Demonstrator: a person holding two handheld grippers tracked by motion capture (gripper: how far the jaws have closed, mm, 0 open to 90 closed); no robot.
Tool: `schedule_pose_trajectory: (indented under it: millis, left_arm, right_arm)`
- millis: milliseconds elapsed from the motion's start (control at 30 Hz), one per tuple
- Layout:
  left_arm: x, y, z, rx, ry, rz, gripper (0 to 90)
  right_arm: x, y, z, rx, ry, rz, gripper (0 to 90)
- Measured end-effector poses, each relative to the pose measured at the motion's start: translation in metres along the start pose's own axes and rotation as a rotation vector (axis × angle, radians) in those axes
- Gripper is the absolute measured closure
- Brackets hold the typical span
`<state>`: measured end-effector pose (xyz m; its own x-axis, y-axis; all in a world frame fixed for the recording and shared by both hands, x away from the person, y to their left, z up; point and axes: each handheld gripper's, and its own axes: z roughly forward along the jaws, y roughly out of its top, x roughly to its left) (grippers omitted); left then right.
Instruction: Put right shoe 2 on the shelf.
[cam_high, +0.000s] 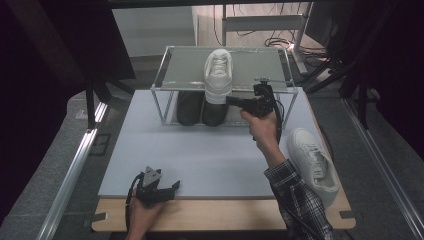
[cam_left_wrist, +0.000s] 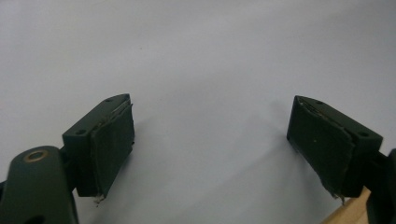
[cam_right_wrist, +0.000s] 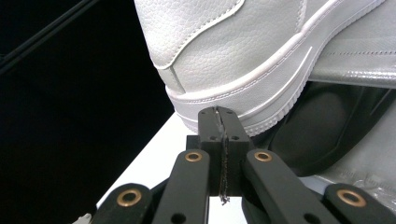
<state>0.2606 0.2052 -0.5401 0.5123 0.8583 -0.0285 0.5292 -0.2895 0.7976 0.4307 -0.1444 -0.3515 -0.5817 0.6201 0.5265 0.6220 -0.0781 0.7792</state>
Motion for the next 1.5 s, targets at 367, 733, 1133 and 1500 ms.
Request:
schedule_pose_trajectory:
  millis: [367, 733, 1133, 1500]
  left_arm:
    - [0.0, 0.0, 0.0, 0.0, 0.001, -0.001, 15.0]
    - [0.0, 0.0, 0.0, 0.001, 0.001, 0.001, 15.0]
    - [0.0, 0.0, 0.0, 0.004, 0.001, 0.004, 15.0]
    - [0.0, 0.0, 0.0, 0.005, 0.0, 0.005, 15.0]
  right_arm:
    - [-0.004, 0.009, 0.022, -0.011, -0.033, 0.022, 89.4]
    - [-0.012, 0.018, 0.038, -0.029, -0.06, 0.055, 89.4]
    - [-0.013, 0.027, 0.054, -0.027, -0.093, 0.063, 89.4]
    - [-0.013, 0.026, 0.052, -0.023, -0.083, 0.055, 88.3]
